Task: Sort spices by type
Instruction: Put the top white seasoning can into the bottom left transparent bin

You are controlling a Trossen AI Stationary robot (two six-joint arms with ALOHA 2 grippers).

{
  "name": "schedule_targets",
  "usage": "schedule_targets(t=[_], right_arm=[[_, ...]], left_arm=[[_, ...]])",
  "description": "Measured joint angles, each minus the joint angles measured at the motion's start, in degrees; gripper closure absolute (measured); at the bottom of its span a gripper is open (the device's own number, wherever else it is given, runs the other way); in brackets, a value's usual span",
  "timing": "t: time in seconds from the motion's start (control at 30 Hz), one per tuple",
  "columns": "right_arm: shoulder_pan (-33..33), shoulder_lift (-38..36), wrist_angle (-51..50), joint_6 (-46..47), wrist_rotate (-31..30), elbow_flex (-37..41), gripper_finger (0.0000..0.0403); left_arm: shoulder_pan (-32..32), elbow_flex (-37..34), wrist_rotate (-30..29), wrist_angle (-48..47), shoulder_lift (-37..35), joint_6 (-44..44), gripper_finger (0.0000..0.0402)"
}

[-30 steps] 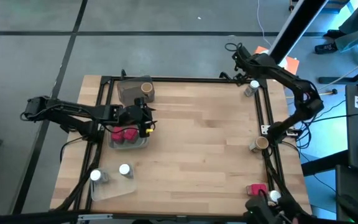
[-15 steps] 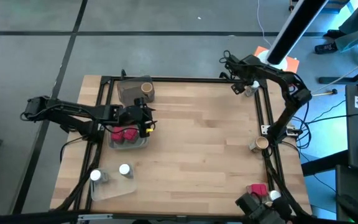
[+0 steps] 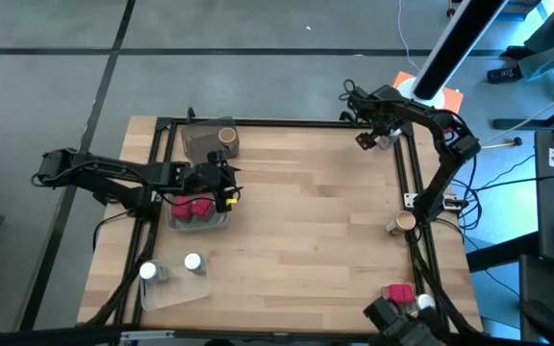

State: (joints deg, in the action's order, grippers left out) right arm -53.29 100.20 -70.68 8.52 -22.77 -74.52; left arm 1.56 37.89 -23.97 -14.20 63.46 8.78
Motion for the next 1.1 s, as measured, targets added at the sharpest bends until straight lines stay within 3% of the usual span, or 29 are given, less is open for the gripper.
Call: schedule_targets(t=[0.73, 0.93, 1.1], right_arm=[[2.94, -0.31, 1.3, -4.25, 7.94, -3.65, 0.0033], [1.33, -0.28, 0.7, -3.55, 3.19, -4.33, 0.0033], [0.64, -0.28, 0.85, -3.05, 2.67, -4.33, 0.0033]], left_arm=[[0.0, -0.02, -0.02, -0.06, 0.02, 0.18, 0.0163], [-0.09, -0.02, -0.04, -0.29, 0.02, -0.86, 0.0163], [-0.09, -0.02, -0.04, -0.39, 0.02, -0.76, 0.0163]])
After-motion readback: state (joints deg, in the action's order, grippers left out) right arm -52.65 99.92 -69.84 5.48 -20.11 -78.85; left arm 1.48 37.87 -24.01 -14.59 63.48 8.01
